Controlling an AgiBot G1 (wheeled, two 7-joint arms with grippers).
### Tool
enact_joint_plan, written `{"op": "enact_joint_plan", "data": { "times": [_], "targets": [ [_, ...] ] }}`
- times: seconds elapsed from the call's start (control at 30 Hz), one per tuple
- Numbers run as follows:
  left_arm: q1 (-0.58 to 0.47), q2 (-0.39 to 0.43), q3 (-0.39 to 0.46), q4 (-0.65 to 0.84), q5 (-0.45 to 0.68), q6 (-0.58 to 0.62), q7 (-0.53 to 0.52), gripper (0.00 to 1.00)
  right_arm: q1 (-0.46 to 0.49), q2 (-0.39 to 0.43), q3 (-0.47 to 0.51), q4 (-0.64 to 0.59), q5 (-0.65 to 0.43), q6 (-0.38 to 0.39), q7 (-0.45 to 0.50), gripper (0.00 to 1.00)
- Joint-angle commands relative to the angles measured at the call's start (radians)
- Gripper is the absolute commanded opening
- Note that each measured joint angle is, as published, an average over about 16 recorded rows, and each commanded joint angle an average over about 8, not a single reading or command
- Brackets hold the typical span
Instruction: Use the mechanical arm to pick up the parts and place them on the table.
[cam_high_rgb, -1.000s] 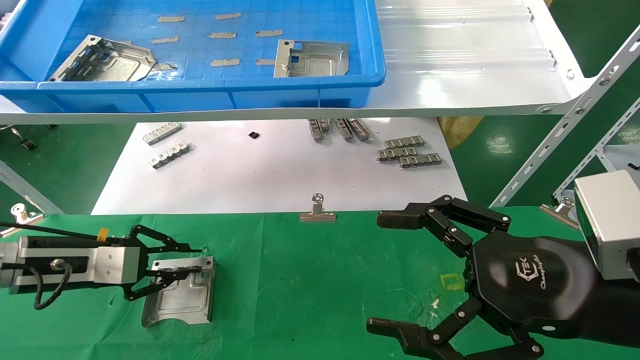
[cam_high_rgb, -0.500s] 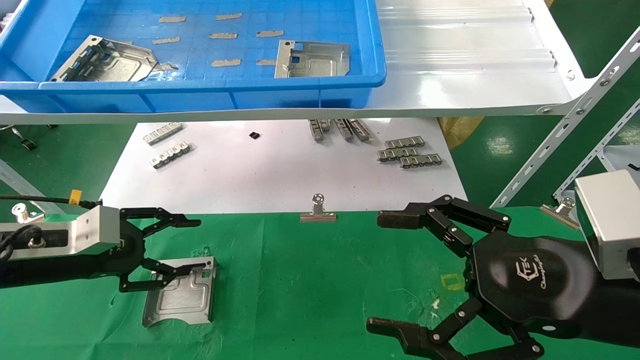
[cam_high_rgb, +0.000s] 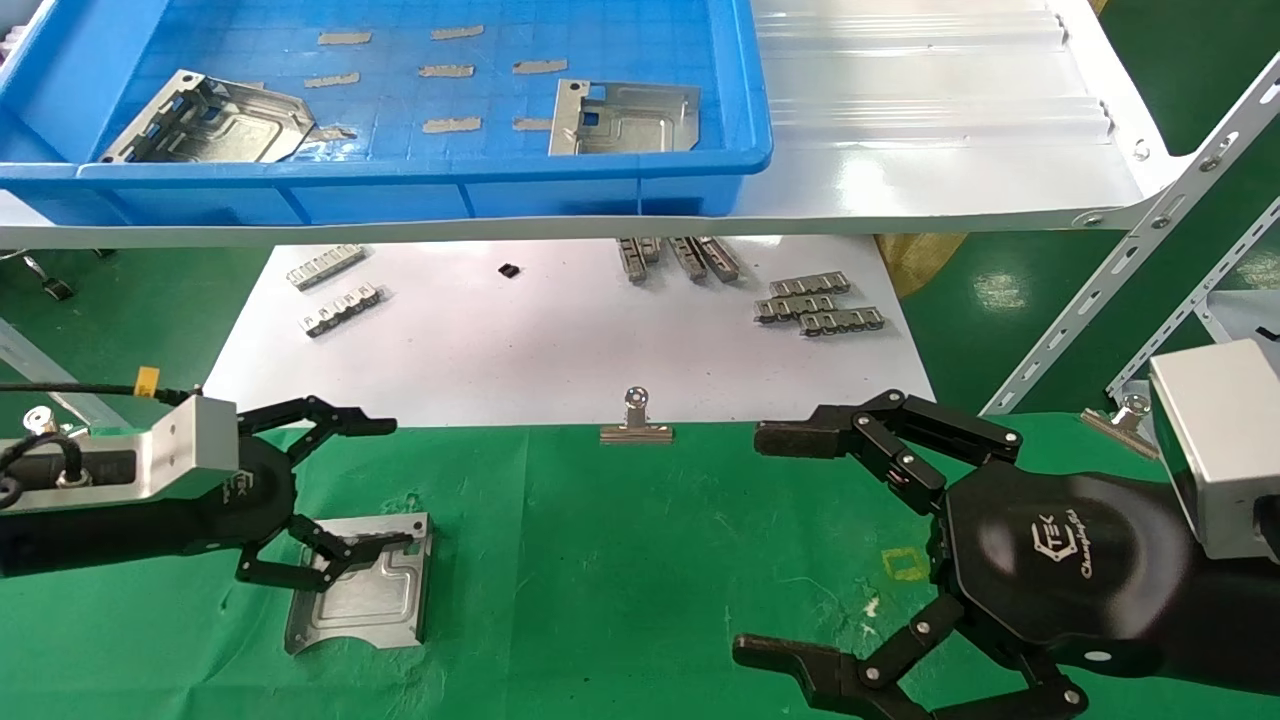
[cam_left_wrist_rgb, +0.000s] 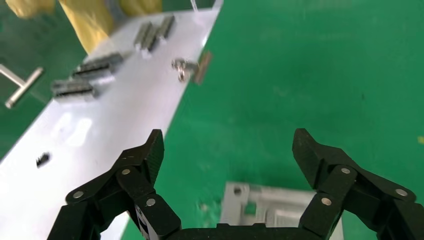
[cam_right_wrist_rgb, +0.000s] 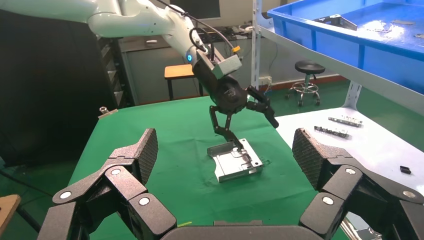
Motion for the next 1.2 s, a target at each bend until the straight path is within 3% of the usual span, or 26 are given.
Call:
{"op": "enact_joint_plan", "data": {
  "times": [0.03, 1.2],
  "targets": [
    [0.017, -0.007, -0.015, -0.036, -0.012, -0.004, -0.029, 1.0, 0.0, 0.0, 0.0, 0.0, 0.0, 0.0, 0.0, 1.0],
    [0.322, -0.14, -0.286, -0.679, -0.224, -0.067, -0.55, 1.0, 0.0, 0.0, 0.0, 0.0, 0.0, 0.0, 0.0, 1.0]
  ]
}}
